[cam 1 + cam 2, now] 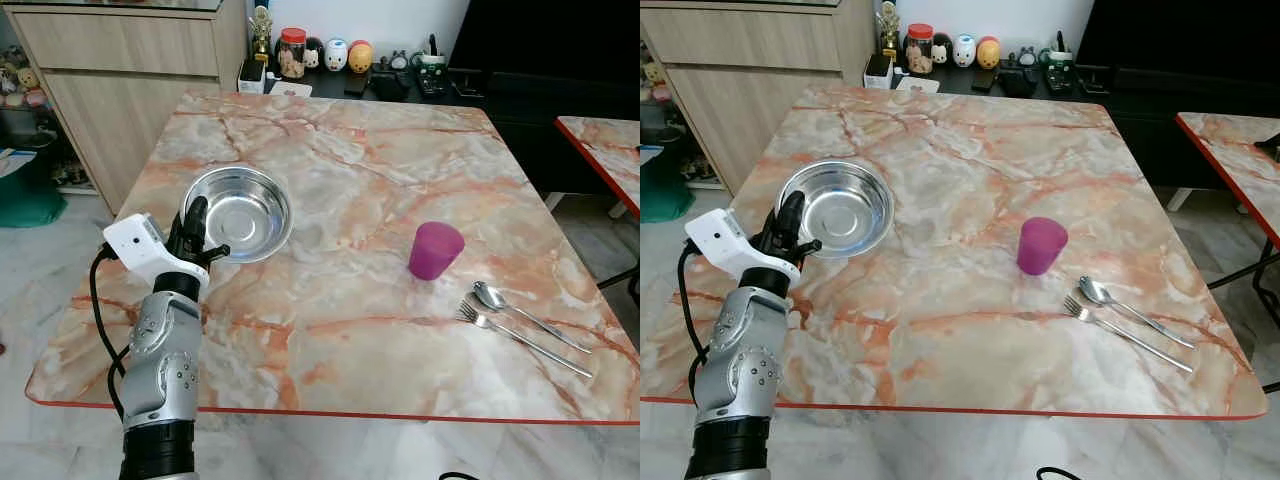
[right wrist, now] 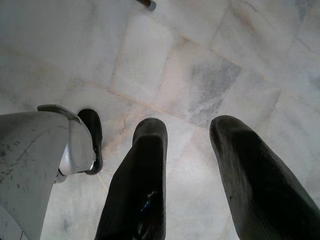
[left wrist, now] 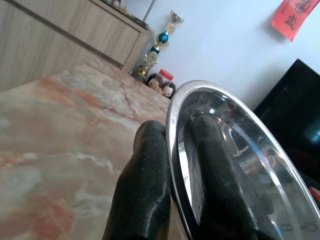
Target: Setting the table
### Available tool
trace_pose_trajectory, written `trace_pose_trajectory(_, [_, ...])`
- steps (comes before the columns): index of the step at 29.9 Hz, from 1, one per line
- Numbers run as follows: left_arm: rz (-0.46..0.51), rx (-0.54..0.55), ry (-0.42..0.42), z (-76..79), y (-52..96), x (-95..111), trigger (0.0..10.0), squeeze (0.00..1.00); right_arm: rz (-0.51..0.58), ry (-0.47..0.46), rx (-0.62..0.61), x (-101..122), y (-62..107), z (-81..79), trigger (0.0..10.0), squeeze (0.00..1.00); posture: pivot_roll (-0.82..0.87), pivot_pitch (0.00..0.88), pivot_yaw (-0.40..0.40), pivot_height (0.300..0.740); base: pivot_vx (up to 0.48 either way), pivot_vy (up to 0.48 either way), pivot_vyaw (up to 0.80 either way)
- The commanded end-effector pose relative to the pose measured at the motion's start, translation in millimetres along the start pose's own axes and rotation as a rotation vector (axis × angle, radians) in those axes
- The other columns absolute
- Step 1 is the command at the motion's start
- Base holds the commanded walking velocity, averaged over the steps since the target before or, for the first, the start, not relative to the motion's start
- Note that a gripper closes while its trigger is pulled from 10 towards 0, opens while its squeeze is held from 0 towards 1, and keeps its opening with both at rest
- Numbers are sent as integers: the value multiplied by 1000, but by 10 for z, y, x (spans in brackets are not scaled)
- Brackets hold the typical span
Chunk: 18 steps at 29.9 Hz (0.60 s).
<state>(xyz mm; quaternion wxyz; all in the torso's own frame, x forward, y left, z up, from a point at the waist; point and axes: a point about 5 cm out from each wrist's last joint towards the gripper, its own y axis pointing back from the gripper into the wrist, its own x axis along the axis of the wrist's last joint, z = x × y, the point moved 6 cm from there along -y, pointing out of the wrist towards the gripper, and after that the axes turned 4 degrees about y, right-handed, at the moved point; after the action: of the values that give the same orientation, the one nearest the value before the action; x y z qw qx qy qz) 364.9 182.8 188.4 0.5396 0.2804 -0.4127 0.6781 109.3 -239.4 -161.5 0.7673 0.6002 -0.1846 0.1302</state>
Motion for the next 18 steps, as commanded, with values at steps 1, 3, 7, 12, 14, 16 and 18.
trace_pose_trajectory(1, [36,-42,8,128,-54,86,10000,0,-19,19,3,-48,5,12,10000,0,30,0,-99,740,0,-337,0])
trace_pose_trajectory(3, [35,-47,10,140,-57,85,10000,0,-16,27,9,-44,6,-4,10000,0,30,0,-99,740,0,-337,0])
trace_pose_trajectory(7, [36,-57,10,157,-67,75,10000,0,-12,23,11,-34,5,-21,10000,0,36,0,-105,740,0,-340,0])
trace_pose_trajectory(12, [50,-63,19,185,-96,106,10000,0,-13,32,14,-27,2,-26,10000,0,42,0,-110,740,0,-347,0])
trace_pose_trajectory(14, [51,-67,22,200,-89,109,10000,0,-5,28,17,0,-2,-43,10000,0,40,0,-105,740,0,-349,0])
trace_pose_trajectory(16, [49,-74,21,212,-85,105,10000,0,-3,29,20,6,-2,-58,10000,0,41,0,-104,740,0,-351,0])
trace_pose_trajectory(18, [48,-77,19,218,-86,104,10000,0,-3,30,23,7,-2,-66,10000,0,42,0,-104,740,0,-349,0])
